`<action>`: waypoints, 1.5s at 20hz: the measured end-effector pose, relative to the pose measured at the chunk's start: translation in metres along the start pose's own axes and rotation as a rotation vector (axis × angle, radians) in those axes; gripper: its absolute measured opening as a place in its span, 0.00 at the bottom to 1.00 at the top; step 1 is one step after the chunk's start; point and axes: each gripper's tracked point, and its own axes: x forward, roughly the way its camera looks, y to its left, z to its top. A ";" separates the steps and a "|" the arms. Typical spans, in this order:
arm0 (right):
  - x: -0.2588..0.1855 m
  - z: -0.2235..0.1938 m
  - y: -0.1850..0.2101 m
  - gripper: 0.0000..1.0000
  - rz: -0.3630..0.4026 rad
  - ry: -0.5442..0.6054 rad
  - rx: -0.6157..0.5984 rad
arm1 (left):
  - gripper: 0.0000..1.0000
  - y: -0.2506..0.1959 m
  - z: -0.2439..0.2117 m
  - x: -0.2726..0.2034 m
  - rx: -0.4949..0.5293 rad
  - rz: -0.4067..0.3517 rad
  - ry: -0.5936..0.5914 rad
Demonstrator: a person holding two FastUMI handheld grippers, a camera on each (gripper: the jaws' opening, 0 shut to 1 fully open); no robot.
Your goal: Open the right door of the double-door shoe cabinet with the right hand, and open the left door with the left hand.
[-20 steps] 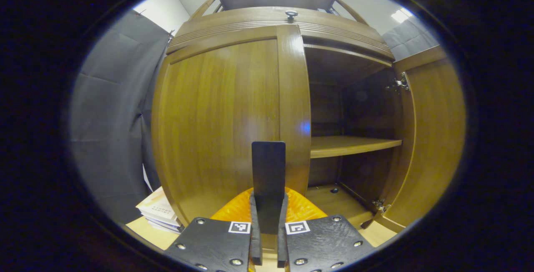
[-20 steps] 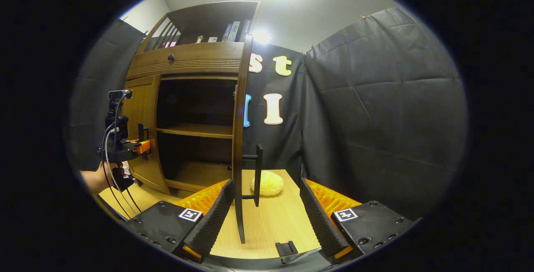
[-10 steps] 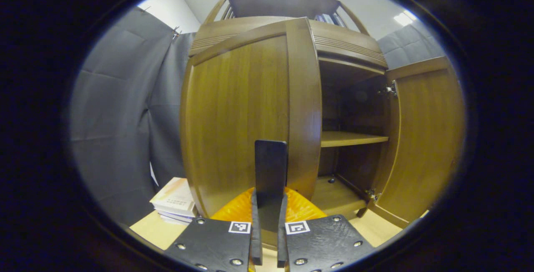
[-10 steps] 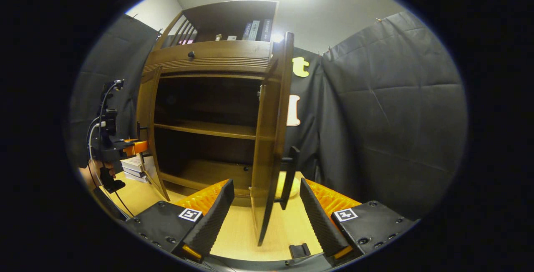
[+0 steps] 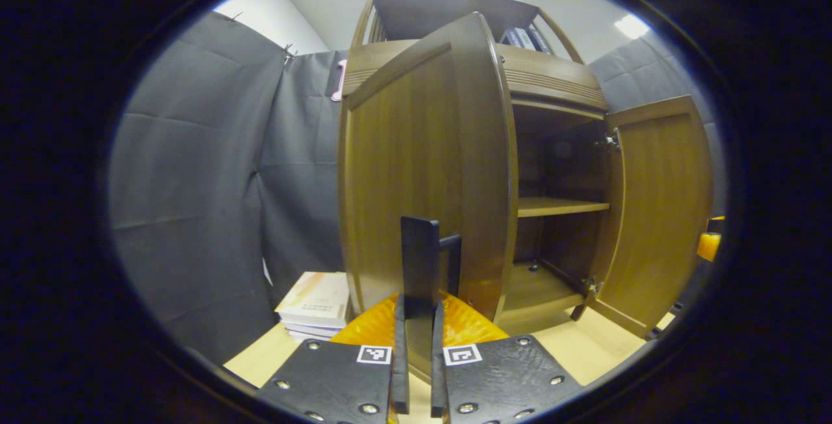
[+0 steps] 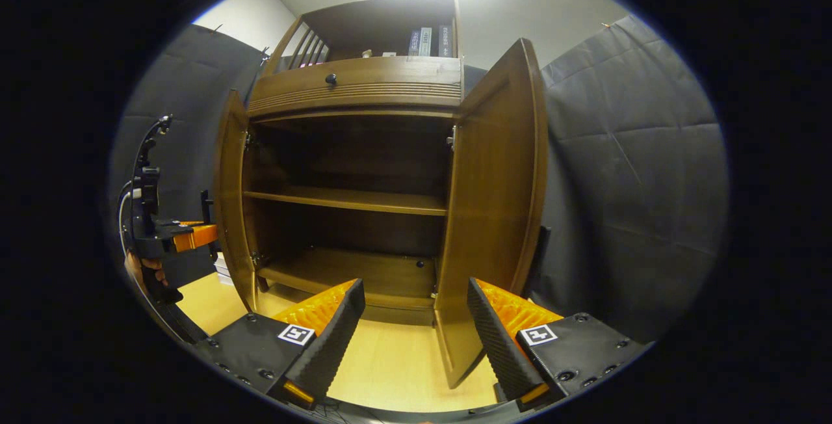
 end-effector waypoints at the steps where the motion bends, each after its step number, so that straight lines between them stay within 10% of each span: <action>1: 0.003 -0.001 0.006 0.97 0.009 0.005 0.004 | 0.15 0.010 -0.002 -0.007 0.012 0.011 0.001; 23: 0.011 0.007 0.079 0.97 0.042 -0.029 0.067 | 0.15 0.197 -0.011 -0.081 0.004 0.184 -0.015; 30: -0.016 0.019 0.046 0.97 -0.047 -0.074 0.034 | 0.15 0.151 0.009 -0.150 -0.011 0.135 -0.069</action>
